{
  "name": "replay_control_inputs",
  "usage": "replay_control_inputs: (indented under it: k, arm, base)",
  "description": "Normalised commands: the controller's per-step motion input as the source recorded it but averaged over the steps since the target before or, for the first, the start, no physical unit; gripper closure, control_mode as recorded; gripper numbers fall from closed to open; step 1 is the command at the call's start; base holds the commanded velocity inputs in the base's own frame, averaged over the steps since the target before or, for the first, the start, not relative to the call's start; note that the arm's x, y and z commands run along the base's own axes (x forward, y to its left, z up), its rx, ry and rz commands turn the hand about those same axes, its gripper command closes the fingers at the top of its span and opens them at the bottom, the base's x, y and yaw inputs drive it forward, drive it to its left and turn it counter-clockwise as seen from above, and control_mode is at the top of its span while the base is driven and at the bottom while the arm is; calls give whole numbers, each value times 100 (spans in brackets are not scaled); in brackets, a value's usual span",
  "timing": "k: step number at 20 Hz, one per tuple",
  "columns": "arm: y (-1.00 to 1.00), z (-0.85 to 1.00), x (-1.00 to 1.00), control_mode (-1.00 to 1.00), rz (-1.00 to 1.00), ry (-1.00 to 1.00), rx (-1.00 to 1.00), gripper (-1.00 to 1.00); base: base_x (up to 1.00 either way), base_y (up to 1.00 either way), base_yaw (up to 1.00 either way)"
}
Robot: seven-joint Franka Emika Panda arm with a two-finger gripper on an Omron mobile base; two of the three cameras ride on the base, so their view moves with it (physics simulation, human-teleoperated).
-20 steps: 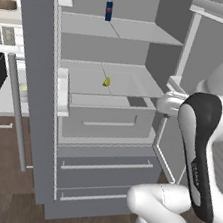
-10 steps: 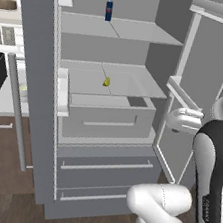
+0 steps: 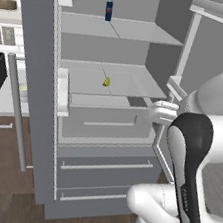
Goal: Grab a lemon wedge from the fridge and one ice cube from the ice bowl, and put them in the glass of lemonade.
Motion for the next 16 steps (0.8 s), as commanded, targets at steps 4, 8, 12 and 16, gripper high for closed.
replay_control_inputs:
  k: [4,8,12,16]
  arm:
    - [-56,0,-76,-100,-13,0,10,-100]
    - [-24,0,-38,-100,-2,0,2,-100]
    - [0,4,15,-100,0,0,0,-100]
    - [9,19,9,-100,0,0,-4,-100]
  base:
    - [0,0,0]
    - [0,0,0]
    - [0,0,0]
    - [0,0,0]
